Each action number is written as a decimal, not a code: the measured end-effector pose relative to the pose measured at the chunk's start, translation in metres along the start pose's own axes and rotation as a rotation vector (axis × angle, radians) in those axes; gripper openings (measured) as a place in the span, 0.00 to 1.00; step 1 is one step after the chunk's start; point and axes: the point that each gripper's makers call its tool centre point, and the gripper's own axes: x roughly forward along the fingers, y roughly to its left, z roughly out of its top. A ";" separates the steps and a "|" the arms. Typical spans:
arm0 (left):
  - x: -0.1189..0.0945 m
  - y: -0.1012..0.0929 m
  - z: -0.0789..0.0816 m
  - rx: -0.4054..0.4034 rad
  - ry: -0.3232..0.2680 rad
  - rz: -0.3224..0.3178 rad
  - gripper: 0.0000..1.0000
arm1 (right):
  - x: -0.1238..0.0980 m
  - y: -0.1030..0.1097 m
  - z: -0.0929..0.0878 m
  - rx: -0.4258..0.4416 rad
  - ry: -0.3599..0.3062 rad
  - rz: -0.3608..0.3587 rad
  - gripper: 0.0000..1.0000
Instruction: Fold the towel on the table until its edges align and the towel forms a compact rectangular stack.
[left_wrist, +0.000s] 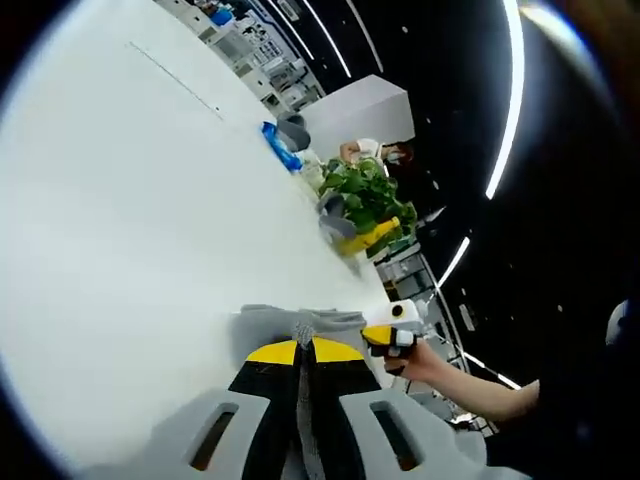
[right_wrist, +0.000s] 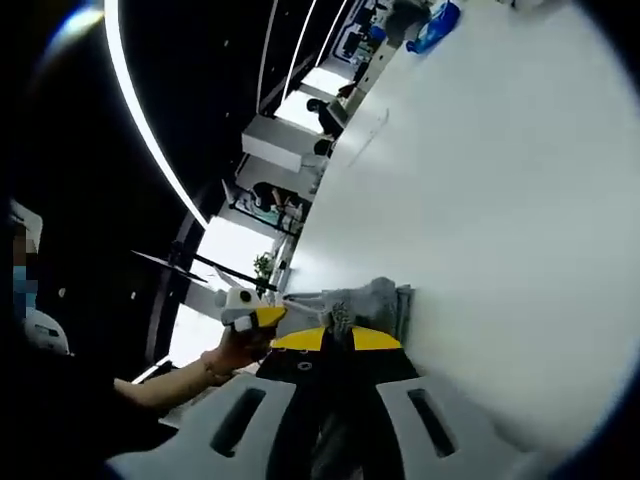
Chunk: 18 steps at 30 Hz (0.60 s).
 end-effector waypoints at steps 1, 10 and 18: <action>0.001 0.002 0.000 0.016 0.000 0.012 0.02 | 0.000 -0.002 0.000 0.018 -0.006 -0.007 0.04; 0.003 0.009 0.006 0.089 -0.033 0.065 0.02 | 0.003 0.001 0.012 -0.008 -0.053 -0.011 0.04; 0.007 0.009 0.015 0.150 -0.073 0.097 0.02 | 0.005 -0.007 0.025 -0.045 -0.106 -0.033 0.04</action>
